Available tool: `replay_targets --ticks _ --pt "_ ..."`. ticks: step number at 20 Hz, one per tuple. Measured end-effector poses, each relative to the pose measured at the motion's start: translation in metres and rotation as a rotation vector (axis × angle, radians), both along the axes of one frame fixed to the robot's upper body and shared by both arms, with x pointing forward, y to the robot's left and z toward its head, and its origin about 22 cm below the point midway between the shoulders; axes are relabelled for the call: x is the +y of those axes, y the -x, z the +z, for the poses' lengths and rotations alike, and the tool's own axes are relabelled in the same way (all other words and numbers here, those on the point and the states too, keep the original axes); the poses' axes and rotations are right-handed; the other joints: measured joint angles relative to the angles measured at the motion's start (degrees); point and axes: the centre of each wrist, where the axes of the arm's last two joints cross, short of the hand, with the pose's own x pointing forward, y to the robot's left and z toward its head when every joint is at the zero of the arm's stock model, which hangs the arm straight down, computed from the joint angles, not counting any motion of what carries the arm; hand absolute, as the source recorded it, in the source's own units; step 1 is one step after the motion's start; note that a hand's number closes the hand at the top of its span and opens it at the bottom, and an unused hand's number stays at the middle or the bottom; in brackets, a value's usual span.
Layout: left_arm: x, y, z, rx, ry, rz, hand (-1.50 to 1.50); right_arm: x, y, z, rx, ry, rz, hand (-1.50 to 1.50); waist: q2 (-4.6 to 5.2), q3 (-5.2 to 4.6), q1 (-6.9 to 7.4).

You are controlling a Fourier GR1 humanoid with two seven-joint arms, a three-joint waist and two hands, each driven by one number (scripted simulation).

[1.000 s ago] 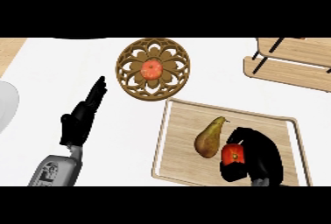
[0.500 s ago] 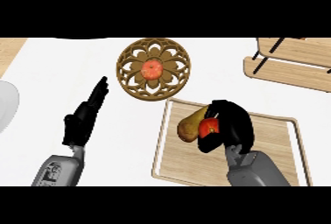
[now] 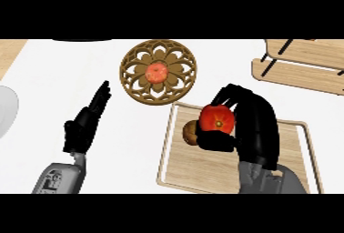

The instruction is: Pick the tomato from the tray and place it in the tiered shelf

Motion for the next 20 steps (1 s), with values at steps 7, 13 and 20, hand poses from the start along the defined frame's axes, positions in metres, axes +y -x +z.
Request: replay_targets --ticks 7,13,20 --pt "-0.003 0.0 0.002 -0.005 -0.003 -0.005 0.0 -0.01 0.004 0.055 -0.172 0.056 -0.119 1.5 -0.03 -0.02 -0.03" --pt "0.0 0.004 -0.001 -0.003 0.001 -0.007 0.0 -0.036 0.002 0.097 -0.297 0.095 -0.24 1.5 -0.01 -0.02 0.08" --pt "0.002 0.005 -0.004 -0.003 -0.002 -0.001 0.0 -0.067 -0.022 0.137 -0.345 0.165 -0.359 1.5 0.1 -0.01 0.27"
